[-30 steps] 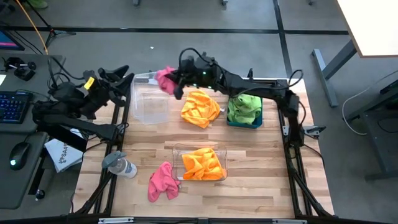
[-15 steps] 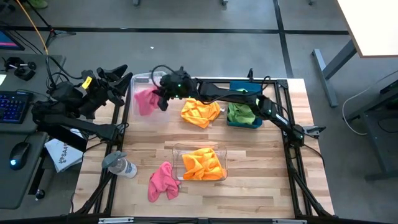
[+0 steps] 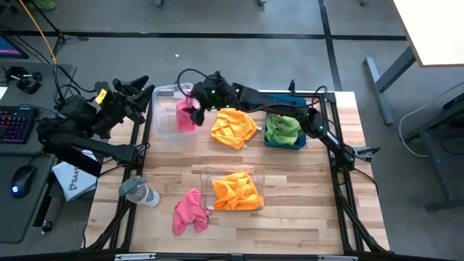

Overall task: Sort microfiber towel by color & place in baskets
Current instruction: Put the top pink microfiber towel into the top transparent bin, then put the yellow microfiber towel into the bottom transparent bin

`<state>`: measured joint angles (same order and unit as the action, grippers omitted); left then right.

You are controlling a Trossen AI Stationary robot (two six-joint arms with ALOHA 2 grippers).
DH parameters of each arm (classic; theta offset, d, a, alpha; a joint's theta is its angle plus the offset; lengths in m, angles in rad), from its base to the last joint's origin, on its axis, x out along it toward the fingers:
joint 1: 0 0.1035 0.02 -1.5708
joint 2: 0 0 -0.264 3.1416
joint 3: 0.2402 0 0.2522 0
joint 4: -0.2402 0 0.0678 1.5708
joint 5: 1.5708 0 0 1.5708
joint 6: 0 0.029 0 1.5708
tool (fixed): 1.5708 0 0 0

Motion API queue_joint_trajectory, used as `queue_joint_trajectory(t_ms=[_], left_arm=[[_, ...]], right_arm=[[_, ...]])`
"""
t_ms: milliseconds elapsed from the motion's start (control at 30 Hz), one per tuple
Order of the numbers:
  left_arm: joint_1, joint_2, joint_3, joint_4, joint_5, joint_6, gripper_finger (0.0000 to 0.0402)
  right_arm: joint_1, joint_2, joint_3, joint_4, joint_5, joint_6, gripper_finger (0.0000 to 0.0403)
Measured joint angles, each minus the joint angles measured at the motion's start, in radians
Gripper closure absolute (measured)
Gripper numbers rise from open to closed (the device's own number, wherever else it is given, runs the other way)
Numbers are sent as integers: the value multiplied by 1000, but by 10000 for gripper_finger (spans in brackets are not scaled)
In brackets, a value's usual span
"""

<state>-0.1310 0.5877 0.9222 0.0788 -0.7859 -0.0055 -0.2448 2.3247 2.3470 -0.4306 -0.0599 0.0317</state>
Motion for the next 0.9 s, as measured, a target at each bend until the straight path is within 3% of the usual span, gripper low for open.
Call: queue_joint_trajectory(t_ms=[100, 233, 467, 700, 900], left_arm=[[0, 1, 0, 0, 0, -1, 159], [0, 1, 0, -7, 1, -14, 159], [0, 3, 0, -8, 1, -17, 159], [0, 3, 0, -8, 1, -32, 159], [0, 3, 0, -25, 1, -45, 159]], right_arm=[[-9, -53, -1, -103, -1, -80, 68], [-49, -101, -2, -334, 54, -123, 54], [-117, -87, -15, -608, -81, -163, 53], [-144, -91, -243, -592, -124, -206, 53], [-122, -90, -484, -467, -75, -179, 53]])
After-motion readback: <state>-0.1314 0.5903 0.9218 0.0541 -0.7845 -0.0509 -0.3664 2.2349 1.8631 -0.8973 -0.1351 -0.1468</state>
